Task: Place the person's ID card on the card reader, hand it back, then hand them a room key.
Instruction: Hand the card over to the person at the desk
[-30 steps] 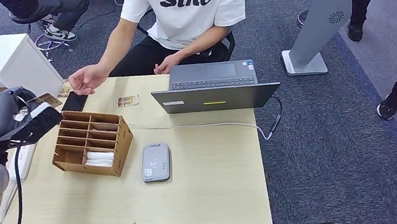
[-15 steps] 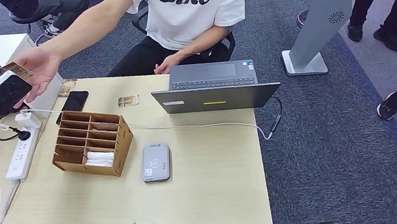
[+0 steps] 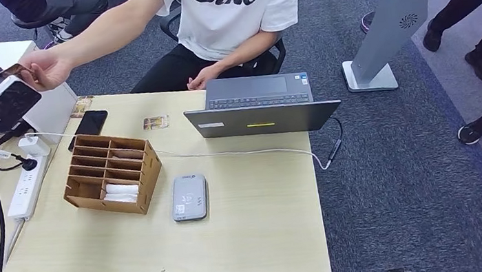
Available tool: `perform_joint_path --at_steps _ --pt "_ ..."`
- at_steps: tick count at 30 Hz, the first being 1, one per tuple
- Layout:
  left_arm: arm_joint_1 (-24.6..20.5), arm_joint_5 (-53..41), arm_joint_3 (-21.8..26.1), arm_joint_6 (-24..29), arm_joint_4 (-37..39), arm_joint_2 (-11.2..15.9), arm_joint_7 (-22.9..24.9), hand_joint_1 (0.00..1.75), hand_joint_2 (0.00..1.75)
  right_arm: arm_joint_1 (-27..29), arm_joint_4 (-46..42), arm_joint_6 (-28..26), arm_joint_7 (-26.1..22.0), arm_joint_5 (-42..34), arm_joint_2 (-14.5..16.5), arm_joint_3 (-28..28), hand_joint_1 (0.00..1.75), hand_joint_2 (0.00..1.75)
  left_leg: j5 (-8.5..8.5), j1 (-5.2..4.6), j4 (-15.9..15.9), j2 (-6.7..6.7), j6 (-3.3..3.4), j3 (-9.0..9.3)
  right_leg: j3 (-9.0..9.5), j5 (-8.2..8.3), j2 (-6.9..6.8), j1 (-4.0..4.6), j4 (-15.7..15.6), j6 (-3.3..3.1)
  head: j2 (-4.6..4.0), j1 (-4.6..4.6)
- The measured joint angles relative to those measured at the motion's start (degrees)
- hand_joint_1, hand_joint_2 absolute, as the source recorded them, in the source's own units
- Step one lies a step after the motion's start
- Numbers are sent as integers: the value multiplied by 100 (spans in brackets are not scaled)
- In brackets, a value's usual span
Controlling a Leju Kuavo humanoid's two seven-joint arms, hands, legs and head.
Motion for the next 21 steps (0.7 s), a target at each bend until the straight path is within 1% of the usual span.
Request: perform_joint_path --at_steps 3,4,8,15,21 --pt "34 1 0 121 -107 -105 13 31 175 -5 0 -2 9 3 1 0 0 175 0 0 0 0 0 0 0 0 1 -2 0 0 0 1" --pt "52 7 0 196 -151 -138 18 0 175 -5 0 -2 18 3 1 0 0 175 0 0 0 0 0 0 0 0 1 -2 0 0 0 1" --pt "138 33 2 506 -346 -273 36 0 175 -3 2 -2 33 2 2 0 0 175 -1 -1 1 0 0 -1 0 0 0 -2 0 0 0 0" --pt "366 108 64 673 -555 -428 20 0 175 -2 2 -2 25 -30 12 -1 0 175 -1 -1 0 0 0 0 0 0 1 1 0 0 0 -1" --pt "763 97 105 872 -710 -501 -107 0 175 8 2 -2 -3 -86 16 -2 0 175 0 -1 0 0 0 0 0 0 1 1 0 0 0 -1"
